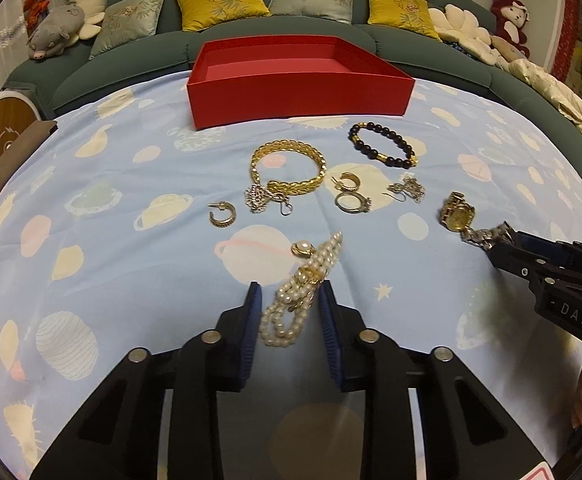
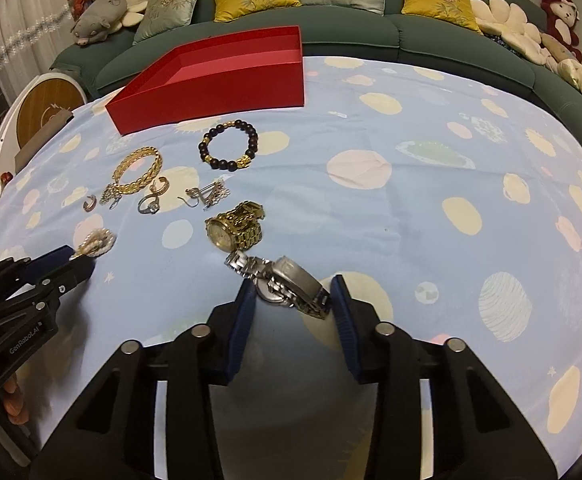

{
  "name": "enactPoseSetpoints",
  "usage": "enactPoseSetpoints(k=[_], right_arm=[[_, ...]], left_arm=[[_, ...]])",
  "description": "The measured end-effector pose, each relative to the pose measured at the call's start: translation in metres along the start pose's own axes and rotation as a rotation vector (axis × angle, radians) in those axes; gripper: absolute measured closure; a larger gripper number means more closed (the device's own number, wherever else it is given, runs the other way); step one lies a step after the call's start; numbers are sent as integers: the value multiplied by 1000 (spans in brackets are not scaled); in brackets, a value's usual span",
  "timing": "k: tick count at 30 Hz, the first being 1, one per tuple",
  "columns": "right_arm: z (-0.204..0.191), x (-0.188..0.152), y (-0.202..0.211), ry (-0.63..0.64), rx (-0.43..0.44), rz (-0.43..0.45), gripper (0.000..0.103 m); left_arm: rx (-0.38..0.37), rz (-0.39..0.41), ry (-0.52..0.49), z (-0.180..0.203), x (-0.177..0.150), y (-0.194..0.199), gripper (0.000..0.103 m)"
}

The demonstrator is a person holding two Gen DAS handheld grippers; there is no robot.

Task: Organize jewelry
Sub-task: 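Grasp the pearl bracelet with the left gripper while the right gripper grasps the silver watch, then lift and carry the pearl bracelet and silver watch over the red tray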

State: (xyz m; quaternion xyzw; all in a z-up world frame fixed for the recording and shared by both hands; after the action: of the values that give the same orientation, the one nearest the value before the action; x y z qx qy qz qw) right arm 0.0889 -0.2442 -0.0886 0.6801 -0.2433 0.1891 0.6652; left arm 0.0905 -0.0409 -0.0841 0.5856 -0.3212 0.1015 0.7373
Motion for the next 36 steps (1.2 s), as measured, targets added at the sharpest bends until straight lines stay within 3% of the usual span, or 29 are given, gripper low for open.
enactPoseSetpoints(k=[1, 2, 3, 7, 9, 10, 12, 15, 17, 19, 20, 21, 22, 23, 25, 29, 36], right_arm=[[0, -2, 2, -9, 15, -7, 79], [0, -4, 3, -16, 25, -14, 90], [0, -6, 4, -21, 37, -21, 91], [-1, -9, 7, -29, 45, -25, 91], [0, -10, 7, -43, 60, -31, 86], [-1, -9, 7, -45, 63, -27, 81], [-2, -7, 8, -40, 49, -9, 63], [-4, -4, 4, -32, 43, -6, 62], [-6, -3, 2, -29, 40, 3, 61], [-9, -1, 1, -18, 37, 4, 63], [-11, -1, 0, -16, 45, 2, 74], [-12, -1, 0, -15, 43, -1, 83], [-13, -1, 0, -10, 42, -2, 84], [-14, -1, 1, -11, 49, -3, 88], [-15, 0, 5, -22, 66, -2, 88], [-16, 4, 19, -42, 94, 19, 92], [-21, 19, 59, -55, 131, 105, 92]], left_arm=[[-8, -1, -1, 2, -1, 1, 84], [-14, -1, -5, 4, -2, 2, 86], [-17, -1, -12, 6, -4, 3, 87], [-38, -6, 17, 6, -6, 6, 88], [-47, -6, 42, 3, -6, 7, 87], [-44, -5, 58, 1, -6, 7, 85], [-46, -3, 76, -2, -6, 6, 83], [-29, 11, 82, -4, -4, 5, 72], [-8, 18, 80, -3, -2, 4, 55], [7, 25, 71, -2, -1, 1, 55], [13, 28, 62, 0, 0, 0, 55], [16, 27, 51, 1, 0, -1, 55], [13, 25, 41, 3, 1, -2, 62], [1, 22, 36, 6, 2, -2, 79], [-43, 8, 33, 11, 2, -2, 89], [-82, 14, 50, 17, 4, 7, 90], [-168, 92, 83, 27, 19, 50, 90]])
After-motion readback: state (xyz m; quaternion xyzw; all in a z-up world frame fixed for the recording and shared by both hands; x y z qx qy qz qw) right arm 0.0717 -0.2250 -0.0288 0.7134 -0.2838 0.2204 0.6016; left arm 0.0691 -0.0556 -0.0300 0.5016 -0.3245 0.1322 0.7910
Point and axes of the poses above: each gripper's, at about its wrist camera, not at the fingertips, and y roughly against the way its jaws point, z to its right, x to its top, the point moved 7 cm from there along -y, roughly the way its jaws point, and after that the axes turned 5 degrees about -x, right-handed, at the moved point
